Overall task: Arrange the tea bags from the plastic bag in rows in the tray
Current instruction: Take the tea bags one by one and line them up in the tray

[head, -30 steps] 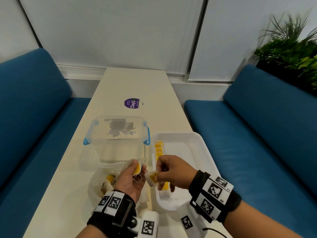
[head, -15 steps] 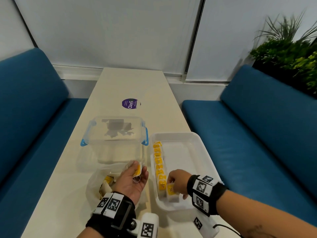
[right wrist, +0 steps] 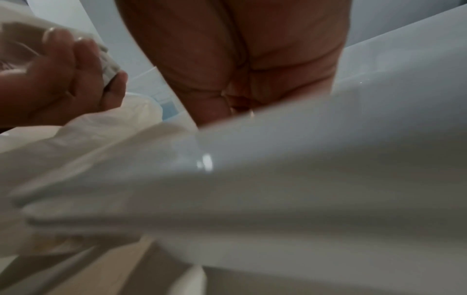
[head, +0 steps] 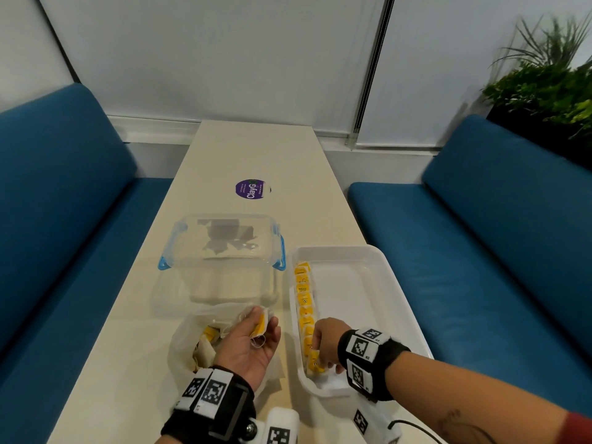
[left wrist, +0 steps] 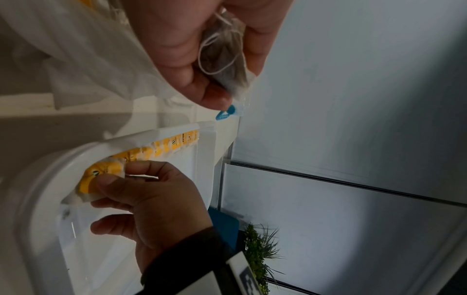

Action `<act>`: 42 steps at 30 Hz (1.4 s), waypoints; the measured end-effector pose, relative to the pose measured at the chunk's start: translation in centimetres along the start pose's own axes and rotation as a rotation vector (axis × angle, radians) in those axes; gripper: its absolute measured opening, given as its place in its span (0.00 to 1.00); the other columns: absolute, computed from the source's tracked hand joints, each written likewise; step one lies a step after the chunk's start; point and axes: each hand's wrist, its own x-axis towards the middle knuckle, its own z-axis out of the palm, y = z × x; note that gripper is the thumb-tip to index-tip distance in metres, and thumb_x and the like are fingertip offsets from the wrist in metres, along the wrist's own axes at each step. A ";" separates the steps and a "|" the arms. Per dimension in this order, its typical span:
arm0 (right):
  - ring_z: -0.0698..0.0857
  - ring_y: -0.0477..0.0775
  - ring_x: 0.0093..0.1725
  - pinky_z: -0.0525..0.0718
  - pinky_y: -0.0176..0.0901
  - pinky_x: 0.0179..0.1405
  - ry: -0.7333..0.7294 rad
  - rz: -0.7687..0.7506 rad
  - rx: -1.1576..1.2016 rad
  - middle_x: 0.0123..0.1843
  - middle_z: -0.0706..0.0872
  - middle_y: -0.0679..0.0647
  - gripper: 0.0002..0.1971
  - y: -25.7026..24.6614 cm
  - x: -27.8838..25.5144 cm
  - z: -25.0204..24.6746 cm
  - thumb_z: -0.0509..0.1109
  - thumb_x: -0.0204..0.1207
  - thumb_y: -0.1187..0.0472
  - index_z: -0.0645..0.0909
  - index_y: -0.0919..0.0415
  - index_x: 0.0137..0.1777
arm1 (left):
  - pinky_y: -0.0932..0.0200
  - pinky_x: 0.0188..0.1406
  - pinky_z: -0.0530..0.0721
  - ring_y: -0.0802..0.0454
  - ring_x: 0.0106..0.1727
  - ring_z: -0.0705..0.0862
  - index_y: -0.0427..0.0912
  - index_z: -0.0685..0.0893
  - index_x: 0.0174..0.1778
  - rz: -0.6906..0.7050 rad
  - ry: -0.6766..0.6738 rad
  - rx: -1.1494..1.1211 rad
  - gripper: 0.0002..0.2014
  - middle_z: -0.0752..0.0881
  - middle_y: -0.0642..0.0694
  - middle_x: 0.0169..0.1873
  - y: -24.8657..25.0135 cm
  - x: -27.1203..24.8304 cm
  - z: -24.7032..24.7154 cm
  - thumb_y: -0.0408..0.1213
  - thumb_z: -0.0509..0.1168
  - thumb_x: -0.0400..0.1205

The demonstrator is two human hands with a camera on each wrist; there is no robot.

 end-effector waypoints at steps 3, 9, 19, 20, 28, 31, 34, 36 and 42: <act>0.79 0.53 0.33 0.84 0.44 0.38 0.062 0.004 0.098 0.33 0.74 0.52 0.16 0.2 0.4 0.3 0.71 0.72 0.71 0.67 0.57 0.32 | 0.63 0.22 0.85 0.53 0.24 0.85 0.37 0.79 0.36 -0.006 -0.006 0.003 0.07 0.85 0.43 0.23 0.0 0.1 0.0 0.30 0.63 0.80; 0.80 0.57 0.44 0.86 0.48 0.47 0.150 0.001 0.179 0.37 0.75 0.52 0.17 0.9 -0.1 0.1 0.70 0.71 0.71 0.66 0.56 0.32 | 0.63 0.22 0.85 0.52 0.23 0.85 0.37 0.79 0.36 -0.019 -0.012 0.007 0.07 0.85 0.42 0.22 -0.1 0.3 0.5 0.30 0.63 0.80; 0.81 0.54 0.31 0.84 0.41 0.34 -0.166 0.053 0.340 0.32 0.81 0.58 0.09 1.7 -0.4 -0.4 0.66 0.77 0.71 0.78 0.63 0.35 | 0.62 0.22 0.85 0.52 0.24 0.86 0.40 0.79 0.37 -0.055 -0.033 0.024 0.06 0.85 0.42 0.22 -0.8 0.7 1.5 0.30 0.63 0.81; 0.81 0.53 0.30 0.84 0.38 0.30 -0.155 0.033 0.371 0.31 0.81 0.57 0.11 1.7 -0.6 -0.4 0.65 0.77 0.72 0.78 0.62 0.33 | 0.62 0.22 0.85 0.51 0.24 0.86 0.40 0.79 0.37 -0.057 -0.036 0.026 0.06 0.85 0.42 0.22 -0.9 0.8 1.5 0.30 0.63 0.81; 0.85 0.50 0.37 0.85 0.40 0.31 0.134 -0.179 0.435 0.37 0.85 0.53 0.08 1.6 -3.1 -3.6 0.71 0.74 0.66 0.78 0.56 0.36 | 0.60 0.25 0.87 0.48 0.26 0.87 0.35 0.80 0.45 -0.052 -0.059 0.059 0.07 0.85 0.38 0.30 -1.0 1.1 2.2 0.36 0.64 0.81; 0.83 0.47 0.32 0.81 0.36 0.23 0.162 -0.363 0.618 0.33 0.84 0.51 0.08 0.6 -5.0 -5.5 0.74 0.74 0.61 0.79 0.57 0.35 | 0.61 0.26 0.87 0.49 0.28 0.88 0.38 0.80 0.47 -0.024 -0.073 0.080 0.06 0.85 0.38 0.35 -1.2 0.9 2.8 0.37 0.64 0.81; 0.82 0.46 0.29 0.79 0.35 0.21 0.125 -0.385 0.689 0.33 0.85 0.52 0.14 -0.7 -5.9 -6.0 0.74 0.72 0.49 0.80 0.58 0.34 | 0.61 0.27 0.88 0.47 0.36 0.87 0.39 0.79 0.58 0.016 -0.104 0.122 0.10 0.85 0.37 0.41 -1.7 0.9 3.4 0.37 0.62 0.83; 0.82 0.46 0.29 0.79 0.36 0.21 0.119 -0.368 0.660 0.32 0.85 0.53 0.15 -1.2 -5.7 -5.5 0.74 0.71 0.49 0.80 0.58 0.33 | 0.60 0.24 0.86 0.46 0.33 0.86 0.39 0.77 0.60 0.038 -0.112 0.151 0.10 0.85 0.36 0.38 -2.2 0.9 3.9 0.34 0.60 0.84; 0.84 0.50 0.26 0.76 0.36 0.17 0.135 -0.343 0.833 0.30 0.81 0.58 0.10 0.1 -4.7 -5.4 0.68 0.73 0.68 0.71 0.60 0.35 | 0.59 0.22 0.85 0.46 0.33 0.84 0.39 0.75 0.59 0.085 -0.050 0.178 0.09 0.84 0.37 0.38 -2.9 1.7 4.5 0.36 0.59 0.84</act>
